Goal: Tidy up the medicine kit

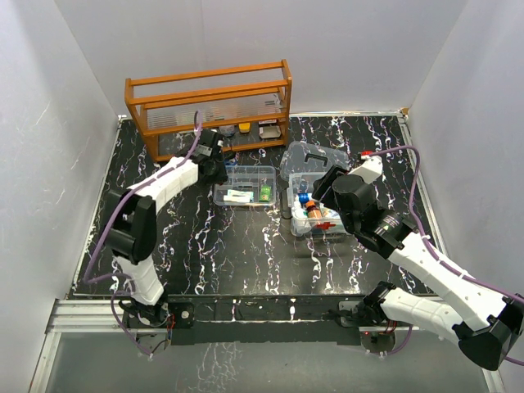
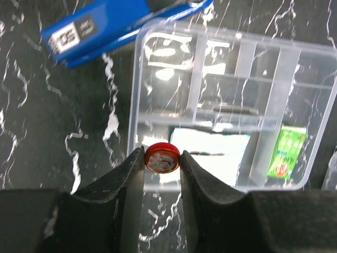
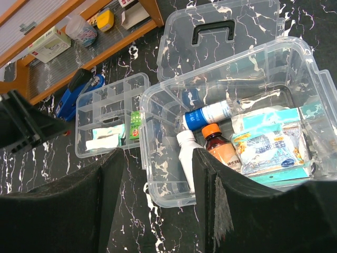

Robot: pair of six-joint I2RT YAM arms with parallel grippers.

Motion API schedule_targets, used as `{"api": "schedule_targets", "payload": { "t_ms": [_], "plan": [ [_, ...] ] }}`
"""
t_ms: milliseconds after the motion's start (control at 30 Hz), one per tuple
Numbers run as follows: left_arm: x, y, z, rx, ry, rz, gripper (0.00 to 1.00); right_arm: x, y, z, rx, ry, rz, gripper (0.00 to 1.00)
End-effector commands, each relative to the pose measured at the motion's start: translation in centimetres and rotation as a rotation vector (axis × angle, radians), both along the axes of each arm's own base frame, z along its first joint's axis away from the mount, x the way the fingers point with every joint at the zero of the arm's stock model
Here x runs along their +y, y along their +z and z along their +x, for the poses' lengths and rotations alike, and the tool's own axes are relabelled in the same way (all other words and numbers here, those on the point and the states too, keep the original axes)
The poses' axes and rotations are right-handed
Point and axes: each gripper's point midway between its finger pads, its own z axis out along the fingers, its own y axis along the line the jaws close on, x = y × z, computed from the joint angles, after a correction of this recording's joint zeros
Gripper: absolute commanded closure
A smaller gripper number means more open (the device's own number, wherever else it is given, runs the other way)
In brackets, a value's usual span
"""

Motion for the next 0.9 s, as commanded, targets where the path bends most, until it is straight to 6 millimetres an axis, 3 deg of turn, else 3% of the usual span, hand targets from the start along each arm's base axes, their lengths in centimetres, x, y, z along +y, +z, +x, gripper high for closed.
{"api": "schedule_targets", "payload": {
  "t_ms": [0,167,467,667,867],
  "plan": [
    [-0.5,0.3,2.9,-0.046,0.004,0.044,0.78,-0.4,2.3,0.2,-0.062,-0.023,0.039,0.48],
    [-1.0,-0.8,4.9,-0.049,-0.004,0.069,0.78,-0.5,2.3,0.1,-0.06,-0.026,0.041,0.48],
    [-1.0,-3.0,4.9,0.007,-0.01,0.097,0.7,-0.5,2.2,0.1,-0.056,-0.027,0.038,0.48],
    [-1.5,-2.1,4.8,0.015,-0.032,0.076,0.55,-0.4,2.1,0.1,-0.052,-0.023,0.038,0.48],
    [-1.6,0.5,4.4,-0.012,-0.041,0.05,0.52,-0.2,1.9,0.2,-0.048,-0.017,0.041,0.48]
  ]
}}
